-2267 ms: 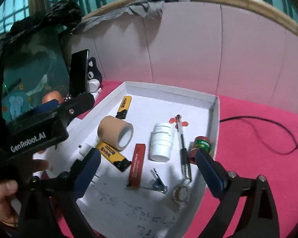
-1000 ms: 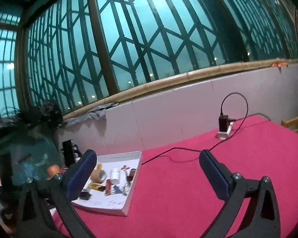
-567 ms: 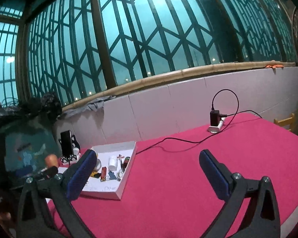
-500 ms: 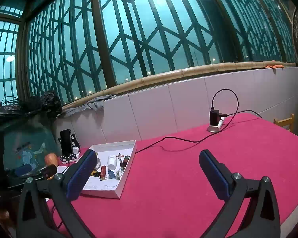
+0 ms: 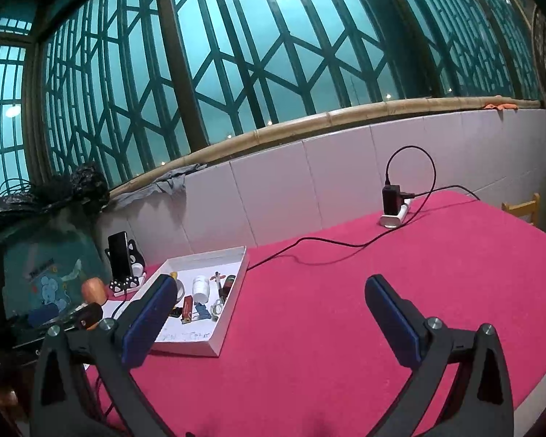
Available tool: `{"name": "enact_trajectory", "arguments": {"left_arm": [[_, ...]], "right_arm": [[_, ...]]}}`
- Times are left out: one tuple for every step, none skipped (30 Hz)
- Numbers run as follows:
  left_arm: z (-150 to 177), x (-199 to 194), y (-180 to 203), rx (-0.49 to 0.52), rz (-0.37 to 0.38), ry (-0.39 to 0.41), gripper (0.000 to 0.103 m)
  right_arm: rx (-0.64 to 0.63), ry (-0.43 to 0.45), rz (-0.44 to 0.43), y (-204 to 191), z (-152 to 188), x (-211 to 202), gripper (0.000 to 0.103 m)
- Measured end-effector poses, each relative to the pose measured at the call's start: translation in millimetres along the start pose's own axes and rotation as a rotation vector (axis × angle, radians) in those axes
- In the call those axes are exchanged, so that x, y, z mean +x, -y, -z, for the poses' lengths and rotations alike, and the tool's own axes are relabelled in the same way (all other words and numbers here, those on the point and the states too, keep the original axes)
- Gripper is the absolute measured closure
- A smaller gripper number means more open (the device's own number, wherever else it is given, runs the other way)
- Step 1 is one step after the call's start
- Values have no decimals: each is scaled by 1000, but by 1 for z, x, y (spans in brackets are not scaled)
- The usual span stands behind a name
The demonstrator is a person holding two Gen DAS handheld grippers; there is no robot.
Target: Organize rigid objects
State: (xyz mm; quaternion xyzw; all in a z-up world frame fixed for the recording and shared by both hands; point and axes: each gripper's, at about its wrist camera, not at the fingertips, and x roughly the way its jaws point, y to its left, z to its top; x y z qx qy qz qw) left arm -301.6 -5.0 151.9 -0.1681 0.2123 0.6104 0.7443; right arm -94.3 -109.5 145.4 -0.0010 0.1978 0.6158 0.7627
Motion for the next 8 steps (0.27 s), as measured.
{"name": "enact_trajectory", "arguments": {"left_arm": [[0, 0, 0, 1, 2, 0, 0], [0, 0, 0, 3, 4, 2, 0], [0, -1, 1, 5, 5, 4, 0], [0, -2, 1, 8, 6, 8, 0], [1, -2, 2, 12, 5, 13, 0], [1, -3, 2, 16, 3, 18, 0], [1, -3, 3, 20, 1, 20, 0], [1, -3, 3, 21, 4, 19, 0]], "right_arm": [[-1, -2, 0, 0, 0, 0, 0], [-2, -5, 0, 0, 0, 1, 0], [-3, -7, 0, 0, 1, 2, 0], [-4, -11, 0, 0, 1, 2, 0], [-4, -15, -1, 0, 1, 3, 0], [-5, -17, -1, 0, 2, 3, 0], [-6, -19, -1, 0, 2, 3, 0], [-6, -20, -1, 1, 2, 4, 0]]}}
